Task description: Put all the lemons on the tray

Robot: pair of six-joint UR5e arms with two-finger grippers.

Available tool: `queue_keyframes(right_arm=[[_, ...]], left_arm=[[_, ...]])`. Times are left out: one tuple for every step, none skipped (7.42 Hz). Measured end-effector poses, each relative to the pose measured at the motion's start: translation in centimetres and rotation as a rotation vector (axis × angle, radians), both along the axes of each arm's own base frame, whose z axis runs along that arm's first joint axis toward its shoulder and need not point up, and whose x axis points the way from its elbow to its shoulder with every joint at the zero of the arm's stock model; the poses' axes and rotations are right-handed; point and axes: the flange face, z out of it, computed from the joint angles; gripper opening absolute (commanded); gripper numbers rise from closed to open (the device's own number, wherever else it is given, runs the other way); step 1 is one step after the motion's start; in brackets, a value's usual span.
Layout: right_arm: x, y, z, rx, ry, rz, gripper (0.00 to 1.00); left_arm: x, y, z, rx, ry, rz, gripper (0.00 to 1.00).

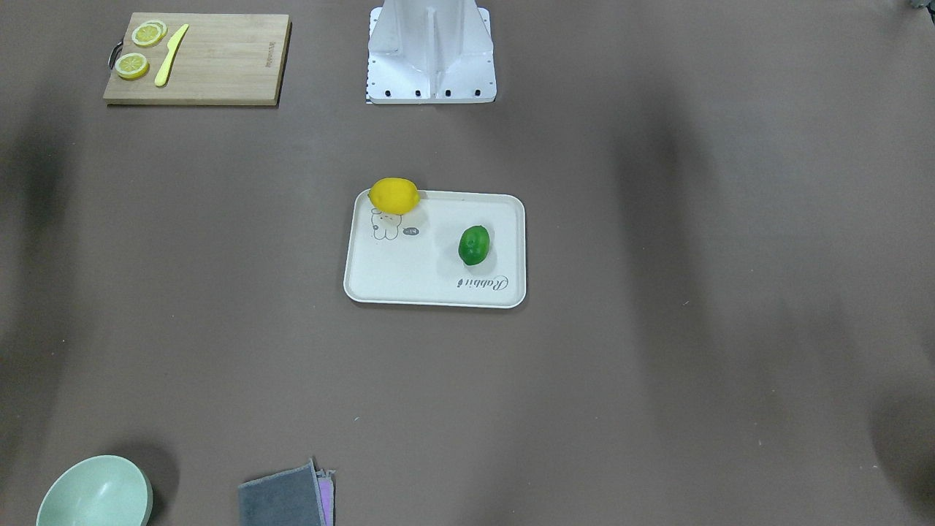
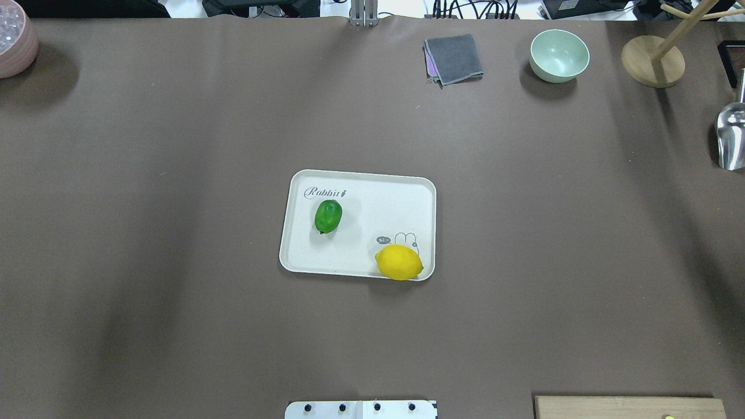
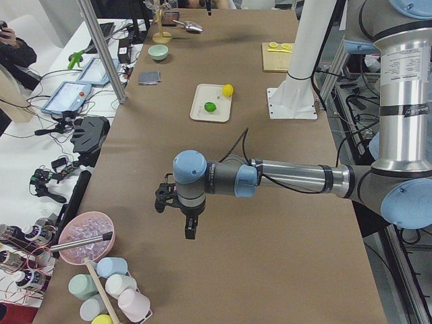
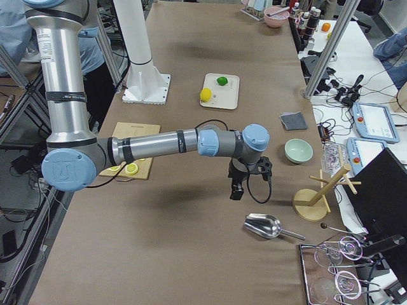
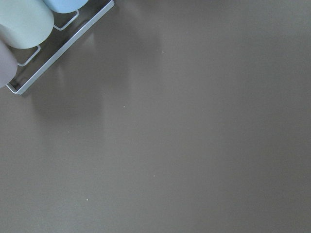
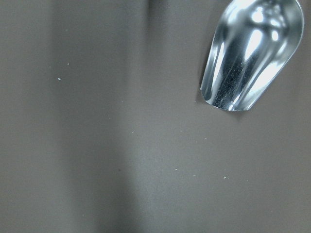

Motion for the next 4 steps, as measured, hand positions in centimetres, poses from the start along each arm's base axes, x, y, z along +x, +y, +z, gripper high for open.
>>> queue_keyframes(right_arm=[[0.22, -0.03, 0.02, -0.002, -0.002, 0.006, 1.0], [0.37, -0.03, 0.03, -0.004, -0.003, 0.012, 1.0], [0.45, -0.04, 0.01, -0.008, -0.003, 0.018, 1.0], [0.52, -0.05, -0.02, -0.01, -0.004, 0.023, 1.0]], left_arm=[[-0.11, 0.06, 0.14, 0.001, 0.0, 0.002, 0.98], [-0.13, 0.09, 0.24, 0.0, 0.0, 0.003, 0.98], [-0.15, 0.11, 0.27, -0.002, 0.0, 0.003, 0.98], [-0.16, 0.12, 0.31, -0.003, 0.001, 0.003, 0.98]])
